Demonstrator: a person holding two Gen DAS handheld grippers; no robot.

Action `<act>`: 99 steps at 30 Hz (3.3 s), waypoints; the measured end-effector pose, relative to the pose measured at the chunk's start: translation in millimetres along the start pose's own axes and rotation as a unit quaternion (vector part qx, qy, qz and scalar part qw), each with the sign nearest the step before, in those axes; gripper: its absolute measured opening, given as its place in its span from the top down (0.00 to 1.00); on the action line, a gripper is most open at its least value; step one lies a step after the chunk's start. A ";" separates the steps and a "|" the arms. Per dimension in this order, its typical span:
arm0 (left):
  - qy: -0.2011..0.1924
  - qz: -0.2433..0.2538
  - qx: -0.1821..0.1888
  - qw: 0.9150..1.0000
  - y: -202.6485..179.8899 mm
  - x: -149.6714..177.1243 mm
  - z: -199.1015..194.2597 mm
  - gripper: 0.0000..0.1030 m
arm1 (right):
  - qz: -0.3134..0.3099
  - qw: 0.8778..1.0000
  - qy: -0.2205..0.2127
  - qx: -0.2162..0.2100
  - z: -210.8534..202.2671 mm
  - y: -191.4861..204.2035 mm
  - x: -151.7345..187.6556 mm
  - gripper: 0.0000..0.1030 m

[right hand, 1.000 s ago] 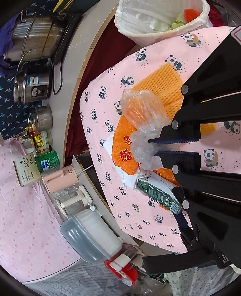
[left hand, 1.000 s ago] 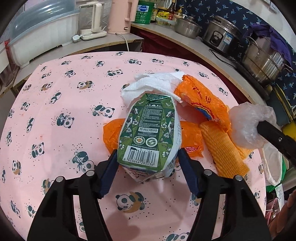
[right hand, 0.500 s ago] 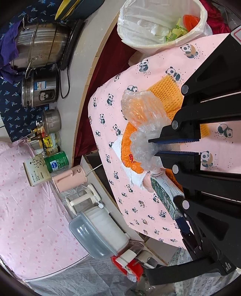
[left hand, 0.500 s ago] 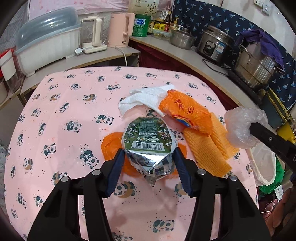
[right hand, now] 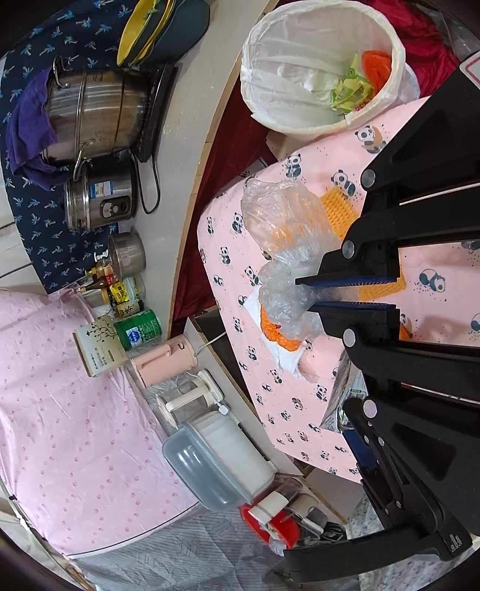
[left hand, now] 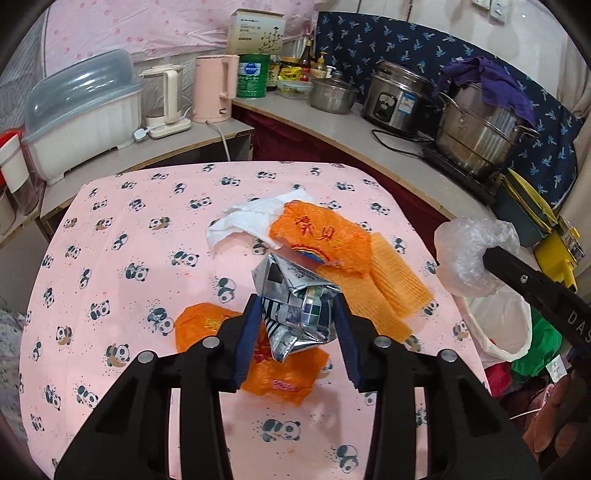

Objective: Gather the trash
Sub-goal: 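Carry the carton and clear bag over the trash bin with both tools, then open both tools to drop the carton and clear bag into the bin, then move both tools back over the orange bags on the table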

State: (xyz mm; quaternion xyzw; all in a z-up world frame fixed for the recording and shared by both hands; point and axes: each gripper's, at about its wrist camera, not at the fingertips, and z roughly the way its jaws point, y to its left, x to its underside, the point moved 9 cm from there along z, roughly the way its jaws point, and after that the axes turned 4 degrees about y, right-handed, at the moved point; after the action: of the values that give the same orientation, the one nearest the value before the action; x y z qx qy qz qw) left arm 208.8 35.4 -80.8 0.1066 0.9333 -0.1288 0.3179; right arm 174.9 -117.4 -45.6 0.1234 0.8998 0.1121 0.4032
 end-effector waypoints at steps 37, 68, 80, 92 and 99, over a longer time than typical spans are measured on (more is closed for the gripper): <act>-0.014 0.134 0.098 0.986 -215.5 -34.0 -3.9 0.66 | 0.114 0.987 -0.077 0.085 -96.1 -177.8 -13.2 0.93; 0.048 0.140 0.157 0.976 -306.3 -21.9 57.5 0.49 | 0.173 0.976 -0.057 0.115 -81.7 -259.8 11.0 0.93; 0.025 0.119 0.109 0.987 -262.5 -29.6 54.7 0.23 | 0.156 0.980 -0.062 0.110 -69.5 -237.5 -2.1 0.68; 0.011 0.085 0.085 0.993 -219.2 -32.7 44.2 0.22 | 0.133 0.984 -0.066 0.103 -71.1 -204.5 -9.4 0.61; 0.002 0.064 0.070 0.996 -189.7 -34.1 34.0 0.22 | 0.113 0.987 -0.064 0.092 -67.4 -176.9 -12.4 0.59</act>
State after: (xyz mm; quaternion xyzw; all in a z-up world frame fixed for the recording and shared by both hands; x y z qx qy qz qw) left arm 201.2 -158.2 -52.9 0.1880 0.9138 -0.1730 0.3157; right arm 108.9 -295.3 -46.5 0.2682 0.8589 0.0654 0.4314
